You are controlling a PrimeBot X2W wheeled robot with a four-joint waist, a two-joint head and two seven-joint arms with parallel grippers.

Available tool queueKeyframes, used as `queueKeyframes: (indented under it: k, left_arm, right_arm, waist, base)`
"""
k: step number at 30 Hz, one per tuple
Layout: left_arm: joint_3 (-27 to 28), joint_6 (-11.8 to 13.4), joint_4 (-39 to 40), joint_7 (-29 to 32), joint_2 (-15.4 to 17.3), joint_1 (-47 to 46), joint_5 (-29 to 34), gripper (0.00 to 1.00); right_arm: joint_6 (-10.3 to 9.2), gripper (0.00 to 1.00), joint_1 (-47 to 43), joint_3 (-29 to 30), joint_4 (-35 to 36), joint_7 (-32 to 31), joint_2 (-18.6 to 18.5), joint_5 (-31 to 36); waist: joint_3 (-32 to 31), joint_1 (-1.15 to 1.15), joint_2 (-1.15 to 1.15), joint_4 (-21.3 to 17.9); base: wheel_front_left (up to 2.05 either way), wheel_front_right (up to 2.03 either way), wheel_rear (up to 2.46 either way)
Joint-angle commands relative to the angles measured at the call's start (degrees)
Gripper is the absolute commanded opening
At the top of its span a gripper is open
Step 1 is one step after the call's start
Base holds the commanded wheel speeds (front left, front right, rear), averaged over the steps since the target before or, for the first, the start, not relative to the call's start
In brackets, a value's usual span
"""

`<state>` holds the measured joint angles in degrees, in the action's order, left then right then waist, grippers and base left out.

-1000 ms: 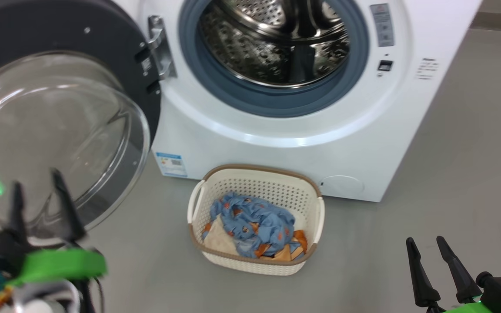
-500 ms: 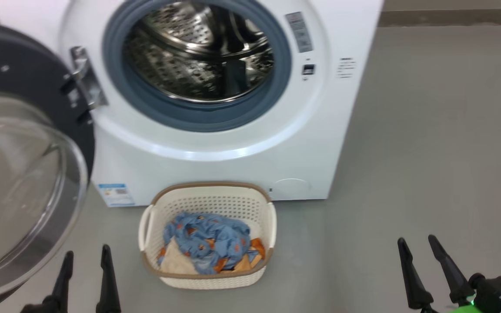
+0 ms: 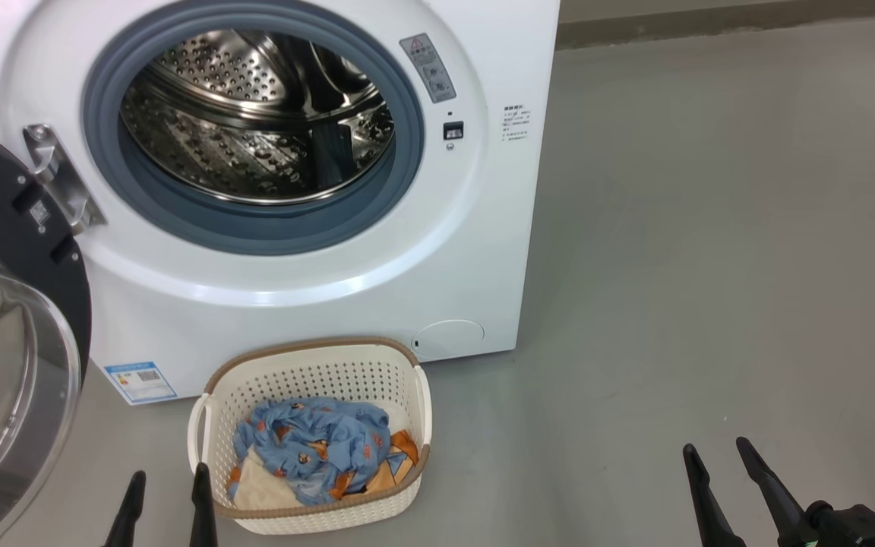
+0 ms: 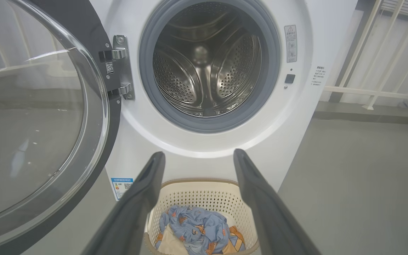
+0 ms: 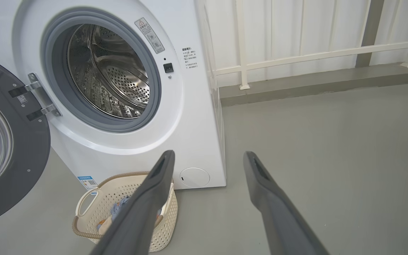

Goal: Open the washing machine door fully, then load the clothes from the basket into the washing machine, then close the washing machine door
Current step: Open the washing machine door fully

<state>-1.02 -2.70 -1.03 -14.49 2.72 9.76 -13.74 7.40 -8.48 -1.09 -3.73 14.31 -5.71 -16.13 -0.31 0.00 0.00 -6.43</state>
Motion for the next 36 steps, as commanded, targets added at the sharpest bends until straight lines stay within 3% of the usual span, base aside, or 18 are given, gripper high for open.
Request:
queueKeyframes:
  k: [1, 36]
  left_arm:
    - [1.8, 0.3, 1.0, -0.5, 0.2, -0.6, 0.1, 1.0]
    - [1.7, 0.3, 0.0, -0.5, 0.2, -0.3, -1.4, 1.0]
  right_arm:
    - [0.09, 1.0, 0.7, -1.2, 1.5, 0.7, -0.7, 0.6]
    - [0.09, 1.0, 0.7, -0.4, 1.7, 0.7, -0.7, 1.4]
  waist:
    - [-0.4, 0.0, 0.0, -0.1]
    - [-1.5, 0.0, 0.0, 2.0]
  base:
    - [0.0, 0.0, 0.0]
    - [0.0, 0.0, 0.0]
